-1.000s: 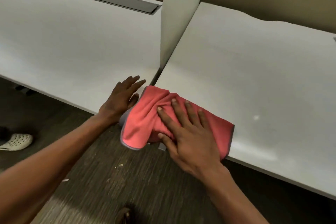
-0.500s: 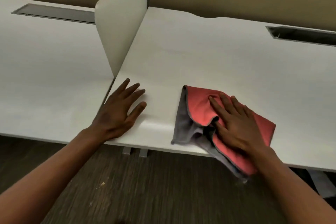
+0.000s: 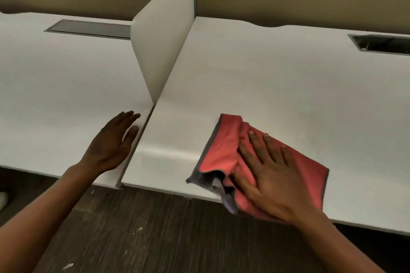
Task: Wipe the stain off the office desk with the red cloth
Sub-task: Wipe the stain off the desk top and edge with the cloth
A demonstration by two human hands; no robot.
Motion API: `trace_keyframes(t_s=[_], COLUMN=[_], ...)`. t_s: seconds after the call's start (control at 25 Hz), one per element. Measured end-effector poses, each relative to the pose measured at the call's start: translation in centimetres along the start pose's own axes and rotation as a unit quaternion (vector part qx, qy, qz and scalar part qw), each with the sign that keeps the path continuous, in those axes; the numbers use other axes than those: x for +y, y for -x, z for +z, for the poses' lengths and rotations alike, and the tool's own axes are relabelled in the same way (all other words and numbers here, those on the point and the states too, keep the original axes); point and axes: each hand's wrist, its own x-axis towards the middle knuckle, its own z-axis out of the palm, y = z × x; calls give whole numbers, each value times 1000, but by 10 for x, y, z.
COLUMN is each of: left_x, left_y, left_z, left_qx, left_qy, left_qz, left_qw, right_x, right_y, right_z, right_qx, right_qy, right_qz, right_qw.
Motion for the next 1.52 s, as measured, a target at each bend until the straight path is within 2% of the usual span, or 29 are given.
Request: trace_keyframes(t_s=[0.08, 0.2, 0.28, 0.4, 0.52, 0.6, 0.64, 0.76, 0.84, 0.92, 1.0, 1.08, 1.16, 1.24, 1.32, 1.44, 1.52], left_x=[-18, -22, -18, -16, -30, -37, -37, -34, -32, -33, -33, -32, -30, -33, -34, -31, -32], left_y=[2, 1, -5, -13, -17, -18, -18, -15, -13, -17, -17, -16, -16, -19, -14, -12, -14], left_z=[2, 12, 18, 25, 25, 26, 27, 35, 38, 37, 36, 35, 33, 31, 30, 29, 33], left_qx=[-21, -18, -19, -46, -50, -54, -57, 21, 65, 56, 57, 55, 39, -14, -34, -13, 1], left_qy=[-20, -72, -66, -47, -22, -30, -34, -2, 47, 168, 203, 95, 57, 11, -76, -56, -41], left_qz=[-27, 9, 21, 41, 71, 100, 102, 59, -10, -69, -86, -22, -20, -15, 0, -6, -16], left_qw=[999, 997, 997, 997, 996, 993, 993, 998, 997, 982, 974, 994, 997, 1000, 997, 998, 999], right_x=[-4, -36, -75, -127, -134, -125, -125, -140, -154, -162, -171, -173, -164, -157, -149, -156, -171], right_y=[-48, -104, -108, -66, -56, -87, -110, -184, -198, -175, -127, -95, -113, -152, -193, -194, -147], right_z=[-8, -12, -1, 20, 27, 18, 13, -2, -1, 7, 20, 29, 21, 7, -11, -4, 12], right_qx=[-10, -25, -36, -16, -23, -37, -33, -33, -30, -11, 3, -16, -35, -7, 28, 31, 18], right_qy=[8, -7, -16, -30, -16, -6, 1, 0, -15, -28, -50, -51, -49, -20, 13, 25, 9], right_qz=[28, 77, 15, -126, -240, -254, -227, -96, -73, -138, -242, -343, -390, -373, -317, -263, -293], right_qw=[1000, 997, 999, 991, 970, 966, 973, 995, 997, 990, 969, 938, 919, 928, 948, 964, 956])
